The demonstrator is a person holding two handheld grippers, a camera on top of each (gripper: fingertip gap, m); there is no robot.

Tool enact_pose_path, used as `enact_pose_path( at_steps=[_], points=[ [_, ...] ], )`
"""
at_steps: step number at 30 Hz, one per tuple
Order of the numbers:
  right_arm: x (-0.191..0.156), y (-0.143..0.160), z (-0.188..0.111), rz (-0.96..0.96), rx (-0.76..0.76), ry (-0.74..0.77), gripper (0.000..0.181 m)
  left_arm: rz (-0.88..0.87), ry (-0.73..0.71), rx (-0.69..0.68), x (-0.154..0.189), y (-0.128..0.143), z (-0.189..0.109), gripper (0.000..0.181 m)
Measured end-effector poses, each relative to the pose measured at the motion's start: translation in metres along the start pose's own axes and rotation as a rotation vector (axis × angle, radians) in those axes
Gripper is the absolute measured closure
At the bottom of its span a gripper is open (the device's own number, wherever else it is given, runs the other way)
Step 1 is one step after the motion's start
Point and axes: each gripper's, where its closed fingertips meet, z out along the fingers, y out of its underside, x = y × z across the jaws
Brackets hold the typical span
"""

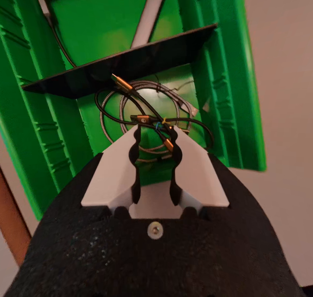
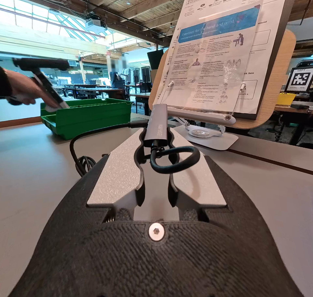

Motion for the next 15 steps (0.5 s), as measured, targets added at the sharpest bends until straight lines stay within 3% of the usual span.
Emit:
enact_pose_path(
  at_steps=[6, 8, 11, 15],
  points=[
    [-0.005, 0.001, 0.001, -0.017, -0.009, -0.024, 0.158, -0.122, 0.043, -0.068, -0.015, -0.002, 0.041, 0.147],
    [-0.006, 0.001, 0.001, -0.021, -0.009, -0.028, 0.158, -0.127, 0.086, -0.058, -0.010, -0.002, 0.046, 0.164],
    [-0.005, 0.001, 0.001, -0.015, -0.011, -0.028, 0.158, -0.099, 0.035, 0.008, -0.017, -0.006, 0.038, 0.173],
    [-0.003, 0.002, 0.002, 0.000, -0.011, -0.032, 0.158, -0.055, 0.007, 0.135, -0.018, -0.018, 0.003, 0.178]
  ],
)
